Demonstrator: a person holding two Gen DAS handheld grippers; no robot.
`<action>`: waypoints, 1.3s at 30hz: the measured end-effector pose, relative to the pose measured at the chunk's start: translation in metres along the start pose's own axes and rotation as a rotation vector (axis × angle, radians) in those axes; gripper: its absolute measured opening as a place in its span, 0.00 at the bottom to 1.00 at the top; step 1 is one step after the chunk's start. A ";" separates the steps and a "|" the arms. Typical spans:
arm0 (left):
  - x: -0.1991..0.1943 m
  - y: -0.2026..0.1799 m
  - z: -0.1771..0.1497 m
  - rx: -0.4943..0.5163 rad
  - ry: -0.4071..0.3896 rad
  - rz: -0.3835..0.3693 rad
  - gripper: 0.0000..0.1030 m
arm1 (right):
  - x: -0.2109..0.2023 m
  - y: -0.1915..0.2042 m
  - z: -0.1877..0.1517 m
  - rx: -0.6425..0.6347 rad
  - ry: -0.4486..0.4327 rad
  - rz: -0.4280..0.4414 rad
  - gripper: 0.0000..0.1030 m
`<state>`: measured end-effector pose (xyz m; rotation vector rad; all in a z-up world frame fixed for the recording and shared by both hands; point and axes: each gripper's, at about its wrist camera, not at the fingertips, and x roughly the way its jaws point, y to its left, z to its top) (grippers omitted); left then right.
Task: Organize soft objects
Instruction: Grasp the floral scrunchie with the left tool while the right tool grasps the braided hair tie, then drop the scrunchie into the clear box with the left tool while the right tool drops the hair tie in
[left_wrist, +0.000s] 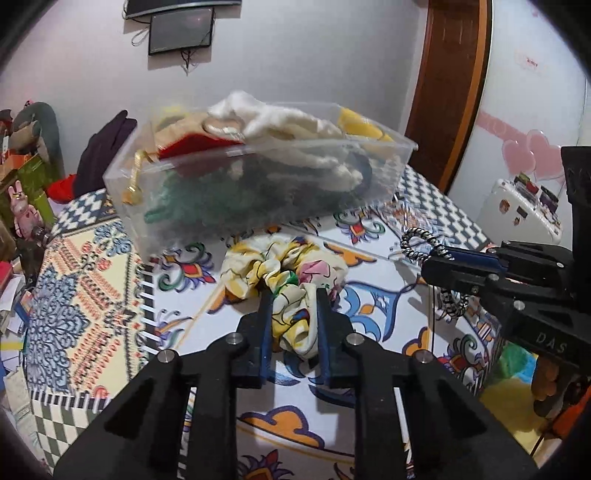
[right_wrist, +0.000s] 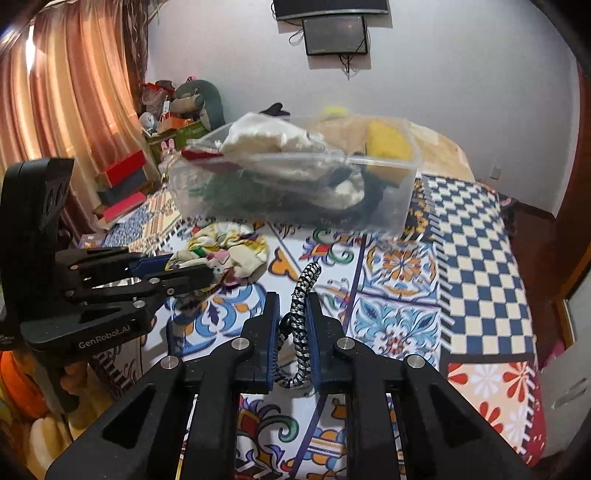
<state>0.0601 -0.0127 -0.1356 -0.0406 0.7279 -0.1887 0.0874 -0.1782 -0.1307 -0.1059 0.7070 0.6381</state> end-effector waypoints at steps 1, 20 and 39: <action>-0.004 0.001 0.002 -0.002 -0.011 -0.004 0.19 | -0.001 0.000 0.003 -0.003 -0.007 -0.003 0.12; -0.076 0.011 0.064 -0.007 -0.287 0.051 0.19 | -0.032 -0.006 0.079 -0.046 -0.231 -0.049 0.12; 0.001 0.052 0.096 -0.080 -0.184 0.094 0.19 | 0.050 -0.018 0.119 -0.015 -0.124 -0.070 0.13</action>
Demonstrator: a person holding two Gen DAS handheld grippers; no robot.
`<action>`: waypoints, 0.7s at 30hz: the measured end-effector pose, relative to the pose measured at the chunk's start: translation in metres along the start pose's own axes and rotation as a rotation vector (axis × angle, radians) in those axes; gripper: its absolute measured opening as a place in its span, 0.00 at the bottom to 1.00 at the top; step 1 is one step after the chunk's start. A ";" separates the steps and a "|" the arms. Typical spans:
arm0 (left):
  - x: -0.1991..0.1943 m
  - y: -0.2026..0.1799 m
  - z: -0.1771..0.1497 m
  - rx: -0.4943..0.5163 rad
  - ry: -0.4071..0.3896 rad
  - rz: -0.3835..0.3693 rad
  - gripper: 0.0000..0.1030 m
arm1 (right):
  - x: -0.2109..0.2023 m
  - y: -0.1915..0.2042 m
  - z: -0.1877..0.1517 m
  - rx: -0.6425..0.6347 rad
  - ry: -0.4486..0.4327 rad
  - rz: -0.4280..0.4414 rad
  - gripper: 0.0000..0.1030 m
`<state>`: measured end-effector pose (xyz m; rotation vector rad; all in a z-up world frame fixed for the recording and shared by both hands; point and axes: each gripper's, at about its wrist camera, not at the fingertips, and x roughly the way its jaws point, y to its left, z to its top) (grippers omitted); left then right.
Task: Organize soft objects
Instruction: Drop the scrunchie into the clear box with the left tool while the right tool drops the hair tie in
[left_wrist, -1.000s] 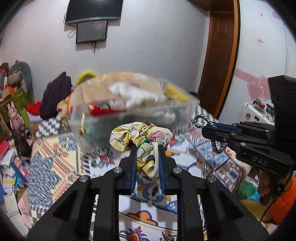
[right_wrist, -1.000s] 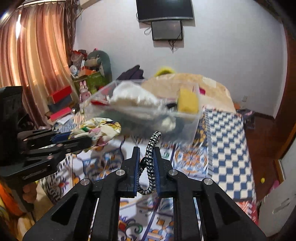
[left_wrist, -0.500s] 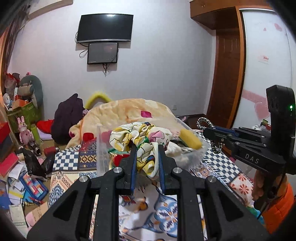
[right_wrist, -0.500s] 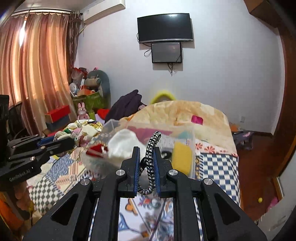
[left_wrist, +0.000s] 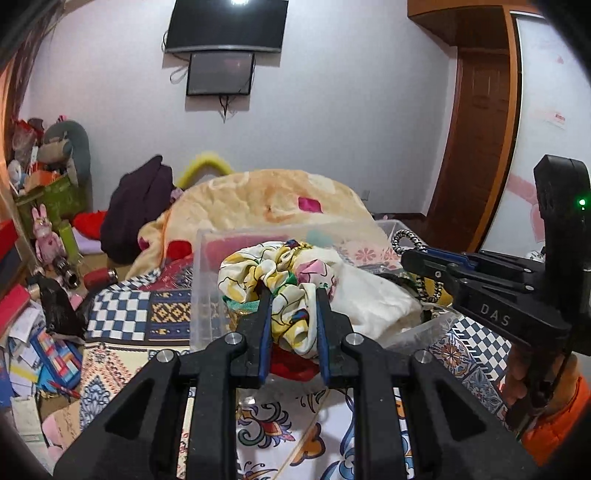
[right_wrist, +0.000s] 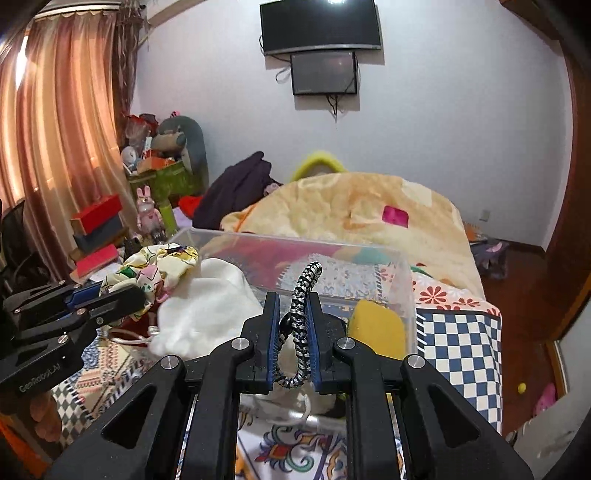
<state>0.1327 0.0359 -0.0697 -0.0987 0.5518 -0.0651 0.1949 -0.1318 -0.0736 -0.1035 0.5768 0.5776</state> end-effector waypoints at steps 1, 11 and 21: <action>0.002 0.000 0.000 -0.001 0.007 0.001 0.19 | 0.002 0.000 -0.001 -0.001 0.008 -0.002 0.13; 0.011 -0.002 -0.009 0.005 0.047 -0.003 0.40 | 0.003 -0.002 -0.007 -0.009 0.047 0.004 0.45; -0.015 -0.001 -0.019 0.002 0.010 -0.001 0.46 | -0.019 -0.001 -0.007 -0.018 0.009 -0.005 0.62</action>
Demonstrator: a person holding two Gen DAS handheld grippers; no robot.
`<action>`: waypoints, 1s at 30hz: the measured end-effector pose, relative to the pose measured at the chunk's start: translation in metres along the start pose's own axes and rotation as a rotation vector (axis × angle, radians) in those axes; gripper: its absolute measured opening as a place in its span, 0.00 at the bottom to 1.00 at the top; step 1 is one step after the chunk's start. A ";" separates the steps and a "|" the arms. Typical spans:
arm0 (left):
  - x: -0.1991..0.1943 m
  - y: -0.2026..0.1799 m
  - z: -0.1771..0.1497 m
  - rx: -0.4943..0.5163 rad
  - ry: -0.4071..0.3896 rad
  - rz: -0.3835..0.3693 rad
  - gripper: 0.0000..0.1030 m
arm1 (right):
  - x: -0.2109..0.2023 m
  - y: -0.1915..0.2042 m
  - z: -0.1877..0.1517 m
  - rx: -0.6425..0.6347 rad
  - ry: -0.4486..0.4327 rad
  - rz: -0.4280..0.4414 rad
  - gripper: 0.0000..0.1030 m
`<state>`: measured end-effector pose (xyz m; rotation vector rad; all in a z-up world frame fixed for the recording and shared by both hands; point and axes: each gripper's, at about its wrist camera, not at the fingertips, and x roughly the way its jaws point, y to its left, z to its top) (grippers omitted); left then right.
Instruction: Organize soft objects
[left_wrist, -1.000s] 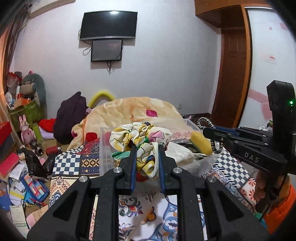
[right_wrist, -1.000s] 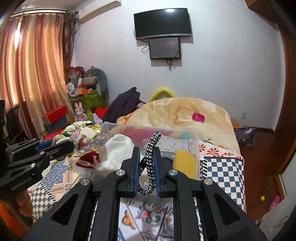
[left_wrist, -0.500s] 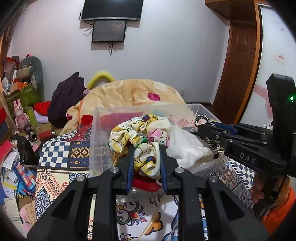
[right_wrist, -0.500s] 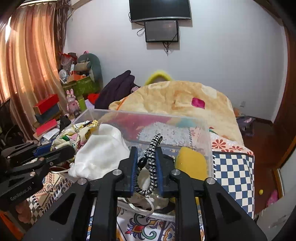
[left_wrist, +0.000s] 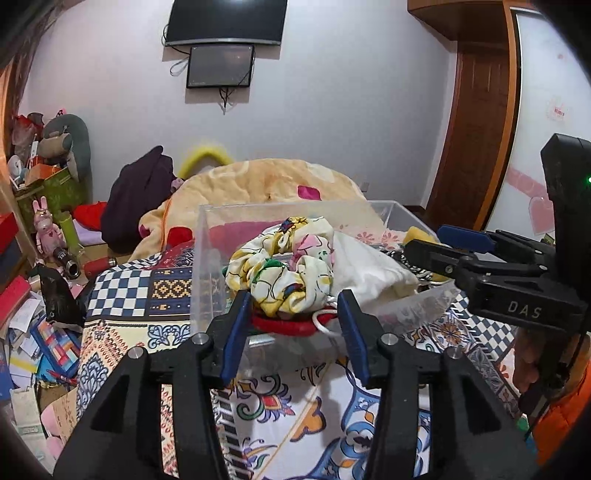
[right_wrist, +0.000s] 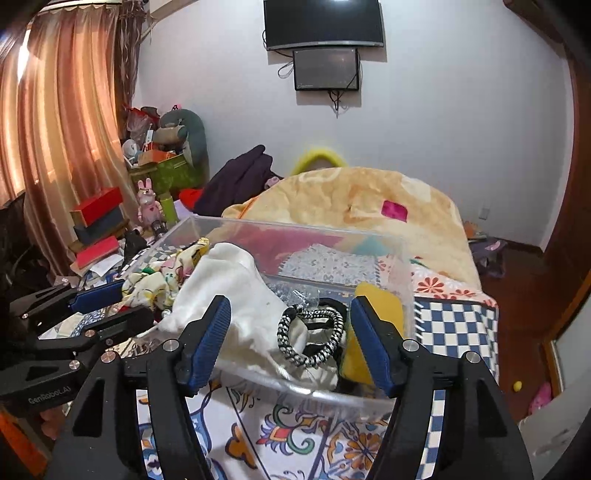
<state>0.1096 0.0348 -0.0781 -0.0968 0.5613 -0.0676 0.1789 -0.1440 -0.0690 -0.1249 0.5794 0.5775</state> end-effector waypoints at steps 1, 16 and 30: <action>-0.005 -0.001 0.000 0.000 -0.013 0.000 0.46 | -0.005 0.001 0.000 -0.007 -0.012 -0.007 0.62; -0.095 -0.027 0.031 0.037 -0.258 -0.031 0.58 | -0.099 0.016 0.009 -0.038 -0.253 -0.013 0.76; -0.136 -0.041 0.033 0.051 -0.371 0.010 0.96 | -0.124 0.021 0.001 -0.007 -0.342 -0.005 0.86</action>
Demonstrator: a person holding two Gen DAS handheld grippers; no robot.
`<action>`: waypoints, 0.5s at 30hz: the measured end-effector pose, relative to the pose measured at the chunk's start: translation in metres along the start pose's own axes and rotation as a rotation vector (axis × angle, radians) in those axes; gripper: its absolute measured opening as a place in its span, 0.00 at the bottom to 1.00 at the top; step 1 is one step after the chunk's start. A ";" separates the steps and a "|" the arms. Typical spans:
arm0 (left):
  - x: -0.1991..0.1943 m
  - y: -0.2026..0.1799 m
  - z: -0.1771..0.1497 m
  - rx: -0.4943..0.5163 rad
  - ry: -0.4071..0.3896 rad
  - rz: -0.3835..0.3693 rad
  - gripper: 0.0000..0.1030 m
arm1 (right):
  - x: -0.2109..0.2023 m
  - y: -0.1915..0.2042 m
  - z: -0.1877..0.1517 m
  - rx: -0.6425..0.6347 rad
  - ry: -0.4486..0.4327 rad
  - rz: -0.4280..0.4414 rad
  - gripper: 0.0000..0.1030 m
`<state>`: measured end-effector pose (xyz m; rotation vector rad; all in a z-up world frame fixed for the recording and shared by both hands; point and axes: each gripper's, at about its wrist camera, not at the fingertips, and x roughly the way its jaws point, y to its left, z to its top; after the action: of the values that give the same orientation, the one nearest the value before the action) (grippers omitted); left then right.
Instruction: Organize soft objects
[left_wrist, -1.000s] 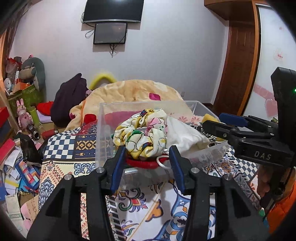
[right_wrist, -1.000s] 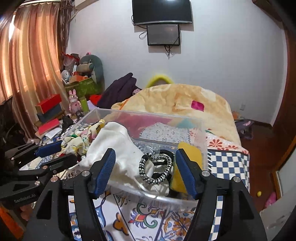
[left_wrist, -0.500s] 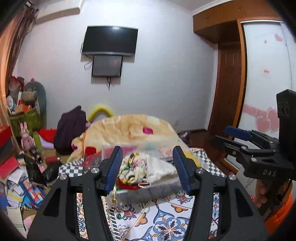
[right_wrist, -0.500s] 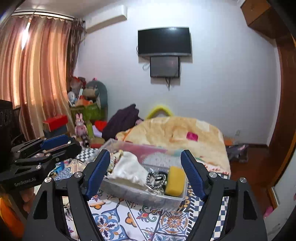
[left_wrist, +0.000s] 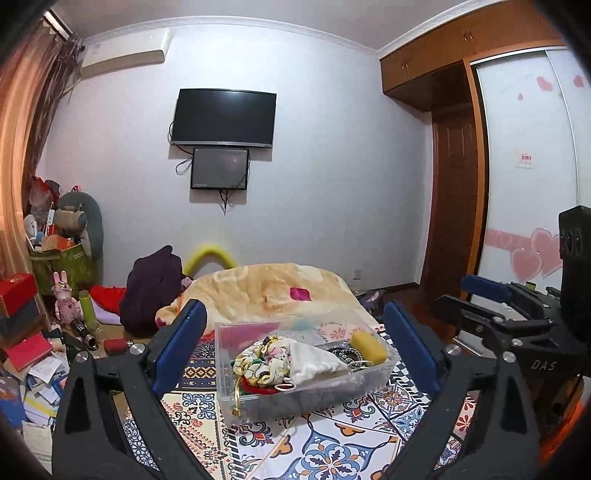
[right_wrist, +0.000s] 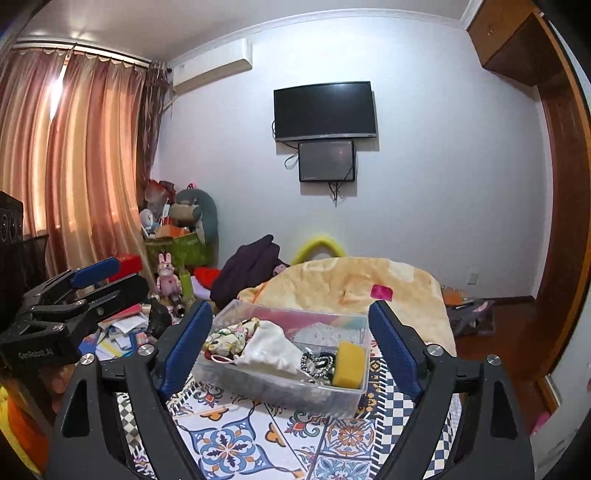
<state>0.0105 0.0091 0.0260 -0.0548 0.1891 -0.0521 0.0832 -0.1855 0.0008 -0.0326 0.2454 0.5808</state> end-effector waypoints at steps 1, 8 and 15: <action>-0.002 0.000 -0.001 0.000 -0.001 0.001 0.96 | -0.001 0.000 0.000 0.003 -0.006 -0.001 0.88; -0.005 -0.001 -0.002 -0.007 -0.003 -0.004 0.98 | -0.008 0.002 -0.001 0.006 -0.038 -0.013 1.00; -0.009 -0.004 -0.001 0.005 -0.010 0.004 0.99 | -0.013 0.004 -0.003 0.003 -0.046 -0.018 1.00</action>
<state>0.0015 0.0059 0.0266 -0.0500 0.1791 -0.0488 0.0697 -0.1892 0.0014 -0.0189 0.2014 0.5625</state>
